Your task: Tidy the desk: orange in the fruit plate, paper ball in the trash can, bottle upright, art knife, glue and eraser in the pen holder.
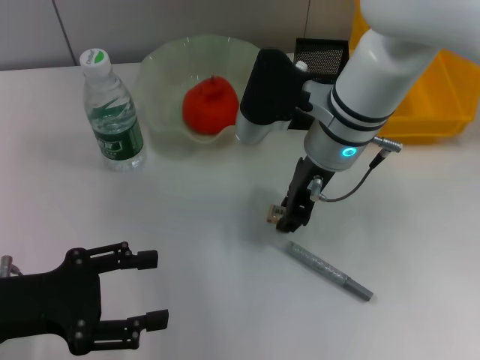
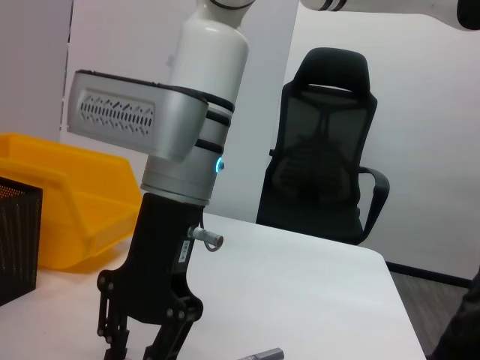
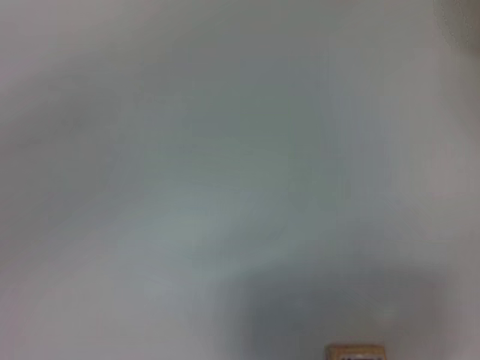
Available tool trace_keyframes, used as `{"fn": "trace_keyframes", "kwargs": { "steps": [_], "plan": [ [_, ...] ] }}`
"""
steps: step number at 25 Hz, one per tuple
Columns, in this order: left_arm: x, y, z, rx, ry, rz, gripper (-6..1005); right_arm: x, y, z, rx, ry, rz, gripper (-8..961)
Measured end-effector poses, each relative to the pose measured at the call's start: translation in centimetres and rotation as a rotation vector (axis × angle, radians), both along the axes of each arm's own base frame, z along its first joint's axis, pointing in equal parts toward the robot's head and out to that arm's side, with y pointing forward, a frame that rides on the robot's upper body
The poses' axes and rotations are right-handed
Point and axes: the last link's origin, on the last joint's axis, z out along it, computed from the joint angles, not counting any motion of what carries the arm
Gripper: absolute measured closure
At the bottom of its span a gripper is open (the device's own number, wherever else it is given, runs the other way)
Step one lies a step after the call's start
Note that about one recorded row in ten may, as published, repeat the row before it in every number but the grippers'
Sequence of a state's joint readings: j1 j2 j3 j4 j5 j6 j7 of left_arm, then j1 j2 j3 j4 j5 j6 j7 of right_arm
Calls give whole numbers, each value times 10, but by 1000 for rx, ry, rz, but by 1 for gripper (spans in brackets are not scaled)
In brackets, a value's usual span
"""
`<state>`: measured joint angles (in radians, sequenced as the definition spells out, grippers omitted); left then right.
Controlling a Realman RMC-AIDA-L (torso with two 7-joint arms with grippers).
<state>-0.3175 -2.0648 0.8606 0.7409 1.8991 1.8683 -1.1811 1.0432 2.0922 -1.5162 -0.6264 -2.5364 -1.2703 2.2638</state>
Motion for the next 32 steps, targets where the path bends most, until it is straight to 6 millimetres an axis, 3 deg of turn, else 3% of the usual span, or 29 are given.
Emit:
{"fn": "trace_keyframes", "kwargs": {
  "steps": [10,15,18,19,20,22,23,24,25,26,27,32],
  "plan": [
    [-1,-1,0,0,0,4,217,0,1,0,12,3,0,672],
    [-2,-2,1,0,2,6,216,-14,2,11,34,34,2,689],
    [-2,-2,1,0,2,6,216,-27,2,29,61,55,14,688],
    [-2,-2,1,0,1,6,216,-34,4,44,100,60,26,688],
    [-2,-2,1,0,1,6,216,-34,4,44,100,60,26,688],
    [-2,-1,1,0,1,5,216,-40,7,66,168,61,32,687],
    [-2,-1,1,0,1,5,216,-40,7,66,168,61,32,687],
    [-1,-1,1,0,2,5,216,-43,11,83,235,67,37,687],
    [-1,-1,1,0,2,5,216,-43,11,83,235,67,37,686],
    [-1,-1,1,0,1,3,216,-44,14,97,293,81,44,685],
    [-1,-1,1,0,1,3,216,-44,14,97,293,81,44,684],
    [0,0,1,0,1,0,217,-37,30,134,448,164,39,678]
  ]
}}
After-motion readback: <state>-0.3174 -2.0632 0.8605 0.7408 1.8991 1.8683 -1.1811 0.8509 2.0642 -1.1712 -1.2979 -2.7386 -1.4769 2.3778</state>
